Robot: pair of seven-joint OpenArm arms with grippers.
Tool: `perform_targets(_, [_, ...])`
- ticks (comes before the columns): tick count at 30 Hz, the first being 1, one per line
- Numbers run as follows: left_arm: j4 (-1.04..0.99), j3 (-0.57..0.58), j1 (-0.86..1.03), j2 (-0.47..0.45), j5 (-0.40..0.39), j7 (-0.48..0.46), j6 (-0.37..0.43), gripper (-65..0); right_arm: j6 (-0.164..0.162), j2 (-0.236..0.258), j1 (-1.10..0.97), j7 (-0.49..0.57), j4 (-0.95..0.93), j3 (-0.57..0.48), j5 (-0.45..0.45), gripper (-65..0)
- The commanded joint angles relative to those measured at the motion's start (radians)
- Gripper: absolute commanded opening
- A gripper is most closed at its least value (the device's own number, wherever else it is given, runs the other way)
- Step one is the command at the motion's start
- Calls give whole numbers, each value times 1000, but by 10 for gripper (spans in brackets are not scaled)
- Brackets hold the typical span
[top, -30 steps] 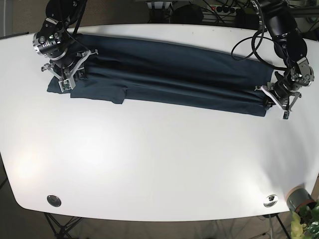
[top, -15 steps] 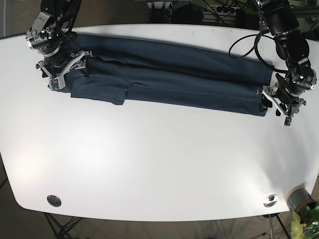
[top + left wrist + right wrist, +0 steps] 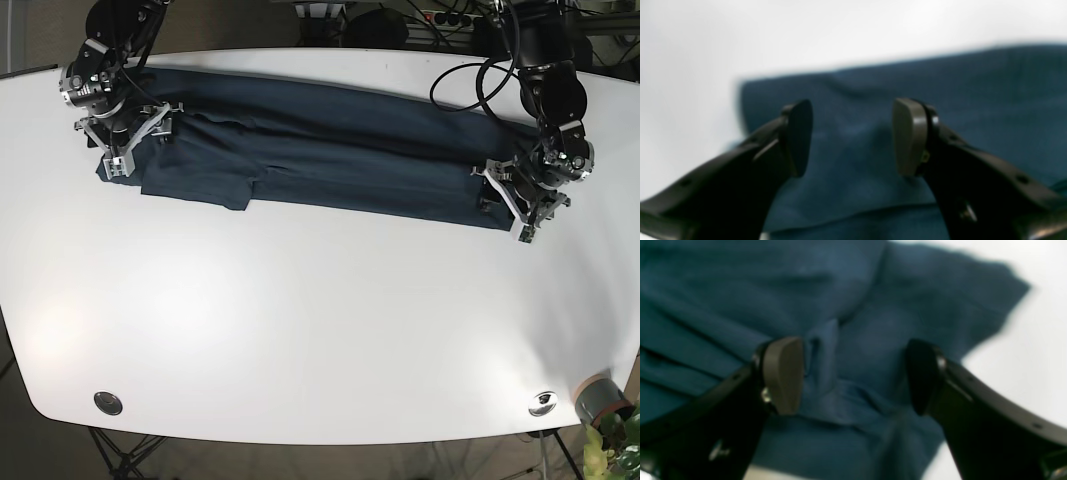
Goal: Fold the T-shirt properly
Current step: 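Fold the hem edge with both grippers over toward the collar edge, then release the folded edge with both grippers and lift them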
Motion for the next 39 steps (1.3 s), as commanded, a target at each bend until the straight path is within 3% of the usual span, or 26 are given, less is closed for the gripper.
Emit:
perform_targets(1, [-23, -4, -14, -16, -11, -45, -1, -299, 3, 14, 22, 59, -57, -2, 16, -198])
perform_targets(5, [-66, -9, -11, -17, -11, -48, -1, -299, 3, 25, 84, 84, -140, -2, 14, -198])
perform_targets(12, [-123, -96, -14, -33, -11, -48, -1, -299, 1, 102, 243, 96, -347, -4, 14, -198])
perform_targets(19, [-232, -104, -77, -69, -13, -49, -1, -297, 1, 166, 375, 196, -545, -5, 14, -198])
perform_targets(22, [-233, -104, -93, -69, -13, -49, -1, -296, 1, 197, 420, 211, -594, -56, 14, -198])
perform_targets(28, [-219, -107, -96, -73, -17, -45, -2, -297, 1, 209, 469, 211, -585, -116, 17, -198])
perform_targets(34, [22, -268, -44, -20, -37, 4, -7, -296, 10, 205, 473, 142, -433, -113, 23, -198])
perform_targets(39, [153, -334, -14, -2, -154, 110, -7, -292, 10, 186, 429, 47, -268, -107, 23, -198])
